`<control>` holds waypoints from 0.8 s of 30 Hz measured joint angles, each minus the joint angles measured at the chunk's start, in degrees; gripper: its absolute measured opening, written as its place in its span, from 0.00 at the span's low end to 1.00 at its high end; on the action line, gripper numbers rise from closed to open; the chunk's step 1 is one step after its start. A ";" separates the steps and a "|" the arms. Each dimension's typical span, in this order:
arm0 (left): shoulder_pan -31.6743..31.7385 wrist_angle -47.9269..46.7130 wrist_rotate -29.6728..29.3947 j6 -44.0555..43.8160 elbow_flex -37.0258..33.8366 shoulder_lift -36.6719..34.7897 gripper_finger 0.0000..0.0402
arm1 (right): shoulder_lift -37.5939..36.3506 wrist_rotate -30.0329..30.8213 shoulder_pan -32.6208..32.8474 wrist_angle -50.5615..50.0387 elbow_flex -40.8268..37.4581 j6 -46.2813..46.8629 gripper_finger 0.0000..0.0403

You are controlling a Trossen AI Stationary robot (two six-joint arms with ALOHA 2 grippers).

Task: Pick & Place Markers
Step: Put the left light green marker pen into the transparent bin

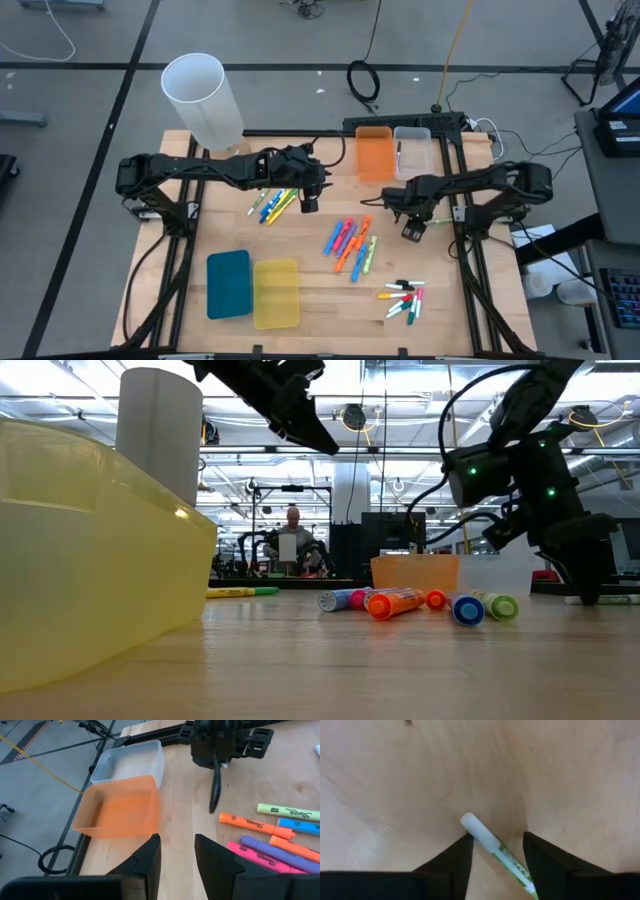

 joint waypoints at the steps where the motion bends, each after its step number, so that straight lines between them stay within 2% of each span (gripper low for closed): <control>1: 0.00 -0.09 0.00 -0.01 0.00 0.00 0.31 | 0.80 -0.03 0.34 0.08 0.00 0.20 0.35; 7: -0.21 0.42 -0.02 -0.25 0.00 0.00 0.31 | 2.25 -0.02 2.10 1.12 -0.07 1.29 0.06; 8: -0.29 0.78 -0.02 -0.26 0.00 0.00 0.31 | 2.25 0.07 2.30 1.10 -0.07 1.39 0.04; 13: -0.99 2.84 -0.02 -0.35 0.00 -0.46 0.31 | 2.27 1.74 3.28 1.27 -0.04 2.75 0.06; 17: -1.85 3.63 -0.02 -0.40 0.00 -0.75 0.31 | 0.61 2.38 3.26 1.69 2.11 2.39 0.02; 24: -2.37 3.70 -0.03 -0.16 0.02 -0.79 0.31 | -9.56 4.64 3.12 6.69 8.76 0.64 0.02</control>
